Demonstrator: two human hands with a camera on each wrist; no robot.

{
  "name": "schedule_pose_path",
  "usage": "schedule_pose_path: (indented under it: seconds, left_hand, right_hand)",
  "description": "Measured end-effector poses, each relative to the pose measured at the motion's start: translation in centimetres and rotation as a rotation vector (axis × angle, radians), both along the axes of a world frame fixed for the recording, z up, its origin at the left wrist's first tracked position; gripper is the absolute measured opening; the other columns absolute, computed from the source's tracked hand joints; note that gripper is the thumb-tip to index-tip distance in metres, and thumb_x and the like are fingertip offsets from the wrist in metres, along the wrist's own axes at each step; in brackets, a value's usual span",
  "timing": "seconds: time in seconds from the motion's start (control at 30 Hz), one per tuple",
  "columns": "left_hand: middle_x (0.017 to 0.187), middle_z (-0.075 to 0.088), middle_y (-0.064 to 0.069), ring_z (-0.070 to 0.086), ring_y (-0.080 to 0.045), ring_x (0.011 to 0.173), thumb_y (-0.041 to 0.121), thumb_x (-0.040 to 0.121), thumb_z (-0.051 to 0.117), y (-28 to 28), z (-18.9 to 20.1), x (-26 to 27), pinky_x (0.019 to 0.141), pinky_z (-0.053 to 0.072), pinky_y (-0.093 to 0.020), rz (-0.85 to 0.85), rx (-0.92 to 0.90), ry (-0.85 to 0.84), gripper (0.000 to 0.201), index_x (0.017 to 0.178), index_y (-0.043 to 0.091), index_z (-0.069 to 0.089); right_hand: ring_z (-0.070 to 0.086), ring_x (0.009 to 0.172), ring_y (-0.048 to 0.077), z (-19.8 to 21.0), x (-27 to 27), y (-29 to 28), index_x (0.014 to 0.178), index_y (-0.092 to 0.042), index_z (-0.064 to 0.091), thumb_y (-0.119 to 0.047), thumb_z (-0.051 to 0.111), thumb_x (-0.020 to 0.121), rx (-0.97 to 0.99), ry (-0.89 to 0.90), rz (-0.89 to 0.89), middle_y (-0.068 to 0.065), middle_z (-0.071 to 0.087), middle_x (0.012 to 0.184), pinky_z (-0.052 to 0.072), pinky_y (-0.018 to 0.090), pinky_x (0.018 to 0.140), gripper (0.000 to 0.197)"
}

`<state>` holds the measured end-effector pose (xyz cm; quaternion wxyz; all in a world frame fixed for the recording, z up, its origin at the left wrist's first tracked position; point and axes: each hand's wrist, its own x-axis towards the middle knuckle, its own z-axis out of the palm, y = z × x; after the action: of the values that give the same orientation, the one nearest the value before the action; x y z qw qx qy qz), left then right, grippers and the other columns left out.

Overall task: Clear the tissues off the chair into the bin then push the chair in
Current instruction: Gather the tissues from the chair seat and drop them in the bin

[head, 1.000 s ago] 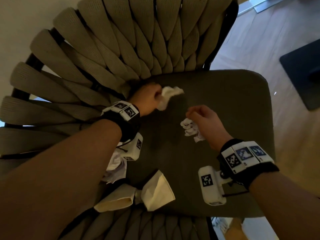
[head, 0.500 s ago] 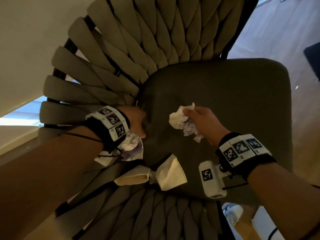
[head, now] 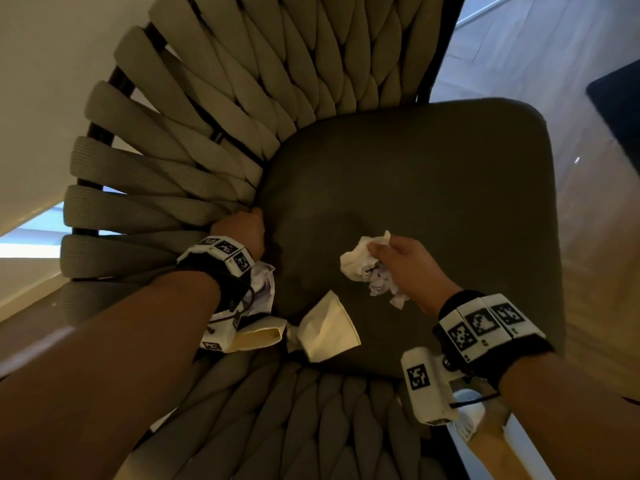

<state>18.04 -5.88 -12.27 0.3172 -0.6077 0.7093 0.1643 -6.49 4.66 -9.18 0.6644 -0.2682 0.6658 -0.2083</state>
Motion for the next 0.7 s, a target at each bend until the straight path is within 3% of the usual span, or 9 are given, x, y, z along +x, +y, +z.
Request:
schedule_pose_path:
  seconds: [0.1,0.2,0.3,0.4,0.47,0.57,0.63,0.7]
  left_hand:
    - [0.102,0.064,-0.021,0.062,-0.037,0.091,0.014,0.081,0.063,-0.2,2.0,-0.7,0.077,0.053,-0.045,0.068,-0.103,0.168,0.023,0.1,0.003,0.053]
    - [0.1,0.064,-0.018,0.061,-0.034,0.091,0.019,0.079,0.07,0.0,5.1,-4.3,0.079,0.052,-0.043,0.126,-0.089,0.427,0.034,0.106,0.007,0.053]
    - [0.099,0.063,-0.005,0.062,-0.021,0.089,0.024,0.08,0.072,2.1,7.9,-10.8,0.078,0.053,-0.037,0.113,0.076,0.641,0.04,0.114,0.02,0.051]
    - [0.1,0.063,0.004,0.063,-0.011,0.088,0.029,0.078,0.074,6.6,8.7,-19.3,0.071,0.054,-0.028,0.077,0.328,0.745,0.039,0.109,0.033,0.051]
    - [0.103,0.064,0.003,0.064,-0.012,0.089,0.033,0.078,0.073,10.6,8.0,-25.0,0.074,0.056,-0.031,-0.031,0.464,0.754,0.04,0.11,0.035,0.051]
    - [0.102,0.067,-0.006,0.064,-0.022,0.088,0.031,0.078,0.07,17.8,6.8,-33.7,0.077,0.054,-0.035,-0.262,0.566,0.761,0.038,0.111,0.022,0.054]
    - [0.098,0.067,-0.011,0.063,-0.024,0.084,0.025,0.08,0.07,22.9,5.7,-38.8,0.068,0.048,-0.034,-0.36,0.65,0.764,0.03,0.104,0.01,0.06]
    - [0.095,0.063,-0.01,0.057,-0.023,0.083,0.024,0.082,0.069,27.7,3.6,-42.8,0.07,0.04,-0.028,-0.43,0.727,0.704,0.024,0.097,0.009,0.06]
  right_hand:
    - [0.062,0.07,0.013,0.5,-1.2,1.1,0.1,-0.021,0.063,-0.029,0.046,0.096,-0.004,0.006,-0.063,0.002,0.066,0.086,0.05,0.026,0.064,0.018]
    - [0.063,0.06,0.001,1.0,-3.4,2.9,0.109,-0.018,0.062,-0.027,0.046,0.096,-0.006,-0.006,-0.156,-0.001,0.065,0.082,0.047,0.018,0.052,0.022]
    - [0.053,0.037,-0.008,1.6,-6.7,5.9,0.11,-0.014,0.061,-0.022,0.046,0.097,-0.022,0.029,-0.267,-0.003,0.057,0.07,0.037,0.009,0.037,0.021]
    - [0.053,0.035,-0.004,1.5,-11.1,10.8,0.108,-0.012,0.062,-0.018,0.046,0.097,-0.005,0.105,-0.422,-0.001,0.059,0.067,0.039,0.013,0.033,0.02]
    - [0.053,0.033,0.002,1.1,-14.4,15.2,0.102,-0.009,0.062,-0.019,0.047,0.096,0.047,0.145,-0.54,0.002,0.06,0.064,0.037,0.017,0.03,0.019]
    - [0.054,0.038,0.006,-0.2,-19.7,23.2,0.1,-0.006,0.062,-0.019,0.046,0.095,0.135,0.211,-0.749,0.006,0.06,0.069,0.037,0.018,0.033,0.021]
    - [0.055,0.05,0.013,-1.4,-22.5,29.3,0.096,-0.007,0.063,-0.021,0.045,0.096,0.22,0.299,-0.828,0.004,0.058,0.069,0.041,0.024,0.046,0.023]
    - [0.058,0.069,0.024,-3.1,-24.8,35.3,0.089,-0.011,0.06,-0.025,0.042,0.098,0.324,0.322,-0.863,0.006,0.059,0.076,0.042,0.03,0.062,0.024]
